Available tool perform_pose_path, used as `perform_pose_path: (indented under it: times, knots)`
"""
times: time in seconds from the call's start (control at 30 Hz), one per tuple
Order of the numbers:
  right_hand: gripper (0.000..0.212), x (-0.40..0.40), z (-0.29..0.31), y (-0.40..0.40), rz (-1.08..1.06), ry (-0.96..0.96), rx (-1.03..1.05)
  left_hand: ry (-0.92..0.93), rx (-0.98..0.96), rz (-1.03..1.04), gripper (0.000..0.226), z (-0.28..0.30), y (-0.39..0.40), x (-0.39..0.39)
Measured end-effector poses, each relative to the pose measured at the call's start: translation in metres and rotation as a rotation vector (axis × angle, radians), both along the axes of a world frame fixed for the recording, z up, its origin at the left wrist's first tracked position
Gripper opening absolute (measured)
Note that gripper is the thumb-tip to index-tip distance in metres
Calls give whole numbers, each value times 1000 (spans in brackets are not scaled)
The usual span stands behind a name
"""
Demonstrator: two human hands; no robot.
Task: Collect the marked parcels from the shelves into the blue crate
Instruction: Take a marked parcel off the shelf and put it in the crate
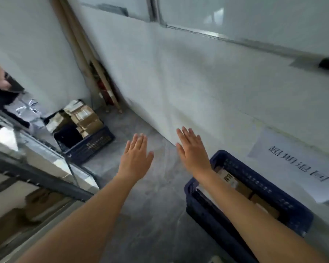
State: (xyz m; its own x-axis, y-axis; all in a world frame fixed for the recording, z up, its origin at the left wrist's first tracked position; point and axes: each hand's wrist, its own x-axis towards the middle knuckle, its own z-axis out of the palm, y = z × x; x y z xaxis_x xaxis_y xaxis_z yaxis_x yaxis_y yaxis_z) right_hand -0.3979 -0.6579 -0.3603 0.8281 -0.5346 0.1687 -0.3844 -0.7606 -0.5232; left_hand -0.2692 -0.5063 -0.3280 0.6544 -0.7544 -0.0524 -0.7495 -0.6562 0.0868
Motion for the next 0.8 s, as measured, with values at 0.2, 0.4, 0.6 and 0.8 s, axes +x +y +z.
perform_pose_path:
  times: [0.2, 0.4, 0.6, 0.8]
  knots:
    - [54, 117, 69, 107, 274, -55, -80, -134, -74, 232, 65, 71, 122, 61]
    - [55, 202, 125, 216, 623, -159, -158, -258, -70, 570, 65, 115, 241, 86]
    - [56, 247, 161, 343, 940, -202, -289, -402, -61, 884, 67, 148, 363, 68]
    - [58, 248, 177, 476, 1205, -252, -345, -474, -16, 1205, 68, 167, 481, 17]
